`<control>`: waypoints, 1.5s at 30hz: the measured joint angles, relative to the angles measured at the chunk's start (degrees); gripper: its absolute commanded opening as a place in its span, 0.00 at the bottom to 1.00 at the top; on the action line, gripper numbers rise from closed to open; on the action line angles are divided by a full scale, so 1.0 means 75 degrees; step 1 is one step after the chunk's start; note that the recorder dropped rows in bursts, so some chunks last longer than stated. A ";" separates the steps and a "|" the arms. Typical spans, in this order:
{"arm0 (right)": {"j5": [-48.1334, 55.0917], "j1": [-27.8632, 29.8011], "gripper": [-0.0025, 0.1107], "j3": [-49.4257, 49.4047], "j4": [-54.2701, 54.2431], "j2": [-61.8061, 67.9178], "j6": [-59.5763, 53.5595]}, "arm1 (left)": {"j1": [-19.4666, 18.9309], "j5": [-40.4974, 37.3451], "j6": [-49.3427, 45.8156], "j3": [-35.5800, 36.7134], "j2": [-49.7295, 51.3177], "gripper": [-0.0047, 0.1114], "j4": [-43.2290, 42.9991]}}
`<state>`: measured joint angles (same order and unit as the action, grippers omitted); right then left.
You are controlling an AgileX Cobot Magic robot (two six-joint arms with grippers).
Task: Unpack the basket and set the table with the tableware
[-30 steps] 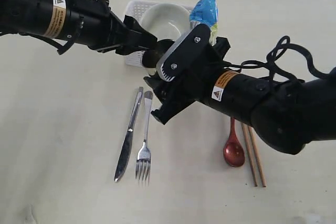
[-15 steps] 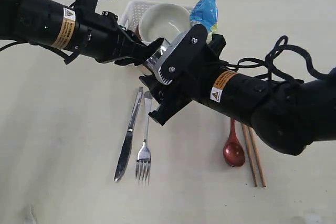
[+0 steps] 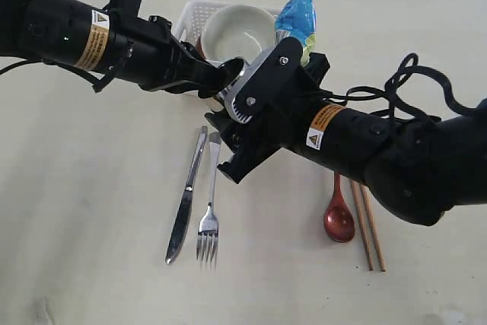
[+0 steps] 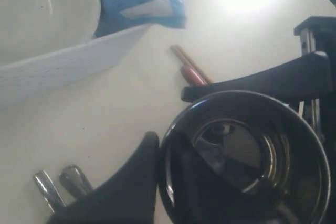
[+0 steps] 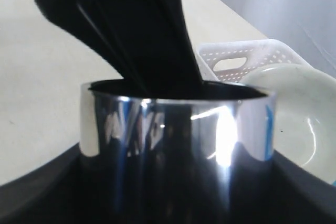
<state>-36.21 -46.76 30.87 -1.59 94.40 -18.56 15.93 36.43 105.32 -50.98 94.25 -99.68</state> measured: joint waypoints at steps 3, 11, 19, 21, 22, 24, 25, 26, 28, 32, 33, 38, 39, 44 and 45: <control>0.0018 0.0000 0.55 0.0000 -0.0041 0.0000 0.0017 | 0.0000 0.0000 0.0000 0.0000 0.0000 0.04 0.0000; 0.0144 -0.0047 0.55 0.0000 -0.0652 -0.0053 -0.0325 | 0.0064 -0.0166 -0.0017 -0.0012 0.0000 0.04 0.0030; 0.0305 -0.0047 0.66 0.0000 -0.0898 -0.0232 -0.0542 | 0.0094 -0.0194 -0.0030 -0.0193 0.0000 0.04 0.0033; 0.0305 -0.0047 0.70 0.0000 -0.0995 -0.0245 -0.0542 | 0.0094 -0.0410 -0.0030 -0.0242 0.0000 0.04 -0.0013; 0.0291 -0.0047 0.70 0.0000 -0.1043 -0.0283 -0.0525 | 0.0079 -0.0647 -0.0056 -0.0250 0.0016 0.04 -0.0054; 0.0243 -0.0047 0.70 0.0000 -0.1069 -0.0313 -0.0525 | 0.0025 -0.0922 -0.0056 -0.0250 0.0033 0.04 -0.0051; 0.0229 -0.0047 0.70 0.0000 -0.1069 -0.0317 -0.0525 | 0.0009 -0.1005 -0.0056 -0.0250 0.0050 0.04 -0.0051; 0.0229 -0.0047 0.70 0.0000 -0.1069 -0.0317 -0.0525 | 0.0009 -0.1037 -0.0056 -0.0250 0.0050 0.04 -0.0051; 0.0229 -0.0047 0.70 0.0000 -0.1086 -0.0317 -0.0525 | 0.0009 -0.1042 -0.0056 -0.0250 0.0050 0.04 -0.0051; 0.0314 -0.0047 0.70 0.0000 -0.1402 -0.0474 -0.0513 | 0.0009 -0.1042 -0.0056 -0.0250 0.0050 0.04 -0.0051; 0.0397 -0.0047 0.70 0.0000 -0.1592 -0.0605 -0.0513 | 0.0009 -0.1042 -0.0056 -0.0250 0.0066 0.04 -0.0051; 0.1209 -0.0047 0.70 0.0000 -0.2550 -0.1450 -0.0593 | 0.0009 -0.1057 0.0049 -0.0250 0.0279 0.04 -0.0051; 0.1512 -0.0047 0.70 0.0000 -0.2784 -0.1676 -0.0703 | 0.0009 -0.1056 0.0064 -0.0250 0.0389 0.04 -0.0051; 0.2447 -0.0047 0.70 0.0000 -0.3149 -0.2736 -0.0911 | 0.0009 -0.1480 0.0061 -0.0250 0.0783 0.04 -0.0051; 0.2585 -0.0047 0.70 0.0000 -0.3163 -0.2947 -0.0922 | 0.0009 -0.1625 0.0080 -0.0250 0.0818 0.04 -0.0059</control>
<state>-16.82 -47.11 30.87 -25.31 72.30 -25.47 15.99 24.24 105.92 -52.86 100.38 -100.12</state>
